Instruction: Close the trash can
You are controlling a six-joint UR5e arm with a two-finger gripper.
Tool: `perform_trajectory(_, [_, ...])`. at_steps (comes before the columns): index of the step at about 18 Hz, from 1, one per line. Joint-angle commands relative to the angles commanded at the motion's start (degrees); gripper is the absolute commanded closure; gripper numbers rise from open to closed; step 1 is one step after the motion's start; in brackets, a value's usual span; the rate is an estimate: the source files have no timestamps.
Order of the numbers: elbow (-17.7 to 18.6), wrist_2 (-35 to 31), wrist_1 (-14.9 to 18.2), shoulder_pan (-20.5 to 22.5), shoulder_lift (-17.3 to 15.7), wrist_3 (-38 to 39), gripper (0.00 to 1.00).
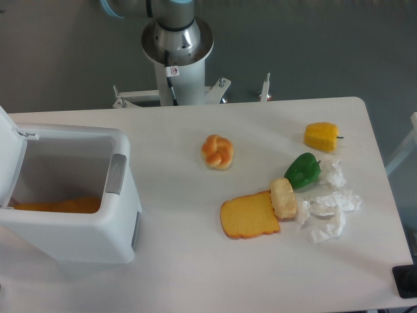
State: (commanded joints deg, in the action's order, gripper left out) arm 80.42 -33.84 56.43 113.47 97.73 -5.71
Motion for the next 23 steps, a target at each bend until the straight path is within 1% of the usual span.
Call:
perform_trajectory(8, [0.4,-1.4,0.0,0.0,0.1,0.0,0.00])
perform_trajectory(11, [0.4,-3.5,0.0,0.1,-0.2,-0.2,0.00])
perform_trajectory(18, [0.5,-8.2,0.0,0.3,-0.1,-4.7,0.00])
perform_trajectory(23, [1.1,-8.7,0.1,2.5,-0.1,-7.7,0.00])
